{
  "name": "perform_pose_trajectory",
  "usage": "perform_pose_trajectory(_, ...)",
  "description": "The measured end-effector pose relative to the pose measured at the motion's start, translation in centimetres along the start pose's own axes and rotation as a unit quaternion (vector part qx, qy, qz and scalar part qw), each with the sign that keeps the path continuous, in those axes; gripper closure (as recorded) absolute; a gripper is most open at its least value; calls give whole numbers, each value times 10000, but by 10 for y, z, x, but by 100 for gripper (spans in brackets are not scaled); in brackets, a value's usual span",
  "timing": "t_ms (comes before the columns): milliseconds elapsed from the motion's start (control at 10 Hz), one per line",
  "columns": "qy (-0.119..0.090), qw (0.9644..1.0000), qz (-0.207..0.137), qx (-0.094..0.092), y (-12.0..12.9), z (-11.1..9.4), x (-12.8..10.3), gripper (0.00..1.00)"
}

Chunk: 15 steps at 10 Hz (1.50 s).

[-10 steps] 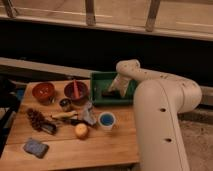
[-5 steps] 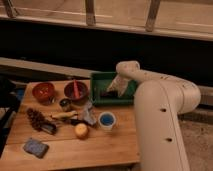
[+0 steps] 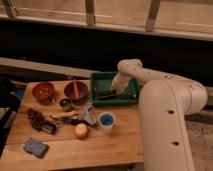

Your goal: Place eraser in tray

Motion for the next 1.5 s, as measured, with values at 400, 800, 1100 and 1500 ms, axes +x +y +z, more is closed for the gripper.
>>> perform_pose_trajectory(400,-468,9986,-17,-259,12,-38,-23,100)
perform_pose_trajectory(800,-1177,9930,-12,-136,17,-83,-62,100)
perform_pose_trajectory(1100,-1684,9857,-30,2,18,-114,-84,100)
perform_pose_trajectory(1500,-1552,9878,82,134,6,-96,-78,100)
